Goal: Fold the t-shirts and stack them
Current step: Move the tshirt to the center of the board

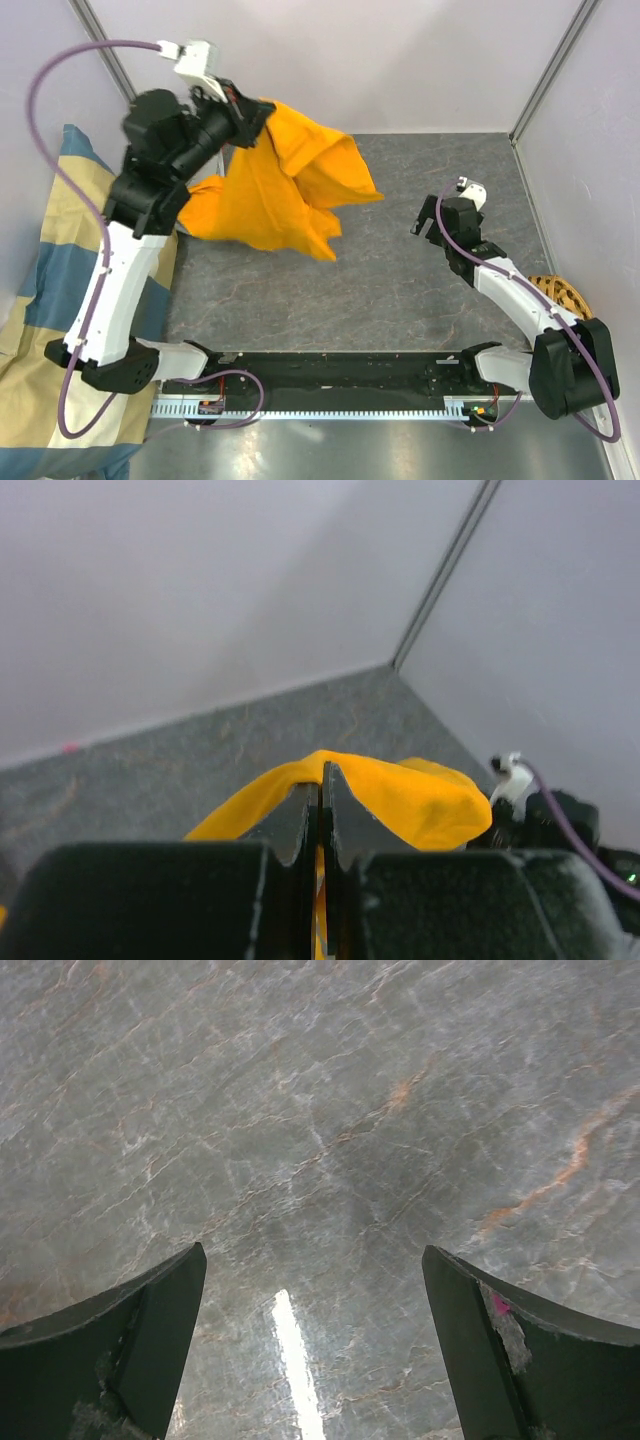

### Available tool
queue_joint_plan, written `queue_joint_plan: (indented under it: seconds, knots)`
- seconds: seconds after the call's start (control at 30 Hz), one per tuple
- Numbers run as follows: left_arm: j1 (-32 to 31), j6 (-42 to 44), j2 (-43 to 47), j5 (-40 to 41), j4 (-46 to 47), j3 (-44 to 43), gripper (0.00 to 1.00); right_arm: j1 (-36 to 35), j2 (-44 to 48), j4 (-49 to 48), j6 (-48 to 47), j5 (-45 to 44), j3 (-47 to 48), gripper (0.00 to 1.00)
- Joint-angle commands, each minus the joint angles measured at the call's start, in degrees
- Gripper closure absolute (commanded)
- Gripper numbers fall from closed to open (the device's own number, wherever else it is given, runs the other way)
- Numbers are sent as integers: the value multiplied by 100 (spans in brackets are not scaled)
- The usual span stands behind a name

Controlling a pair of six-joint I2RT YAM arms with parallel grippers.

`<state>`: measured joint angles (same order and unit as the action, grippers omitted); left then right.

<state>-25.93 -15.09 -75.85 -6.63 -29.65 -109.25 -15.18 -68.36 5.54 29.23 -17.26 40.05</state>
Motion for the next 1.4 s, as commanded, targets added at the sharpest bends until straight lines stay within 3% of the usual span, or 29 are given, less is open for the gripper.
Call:
queue_joint_plan:
  seconds: [0.0,0.17,0.37,0.57,0.73,1.0,1.23,1.37]
  knots:
    - [-70,-318,-105,-40,440,1229,98,-29,270,245,100,-540,46,2]
    - [-201,-539,-412,-303,934,1942,98,-20,639,421,118,-840,108,2]
    - [-430,-460,-1299,-549,1154,1610,98,-29,1149,580,-145,-798,284,2]
    - [-658,-433,-2135,-761,1119,924,98,-38,1053,185,-936,1299,529,2]
    - [-702,-442,-2565,-909,1093,590,98,-126,1035,-9,-1104,1945,740,2]
    - [-1018,-687,-4205,-1428,1295,-183,98,-126,1324,263,-1139,1814,864,2]
    - [-1800,-960,-6078,-1867,971,-2289,98,-126,2001,579,-1218,1348,934,2]
    - [-2012,-1224,-6529,-1956,1031,-2724,98,-126,2283,729,-1262,1199,1048,2]
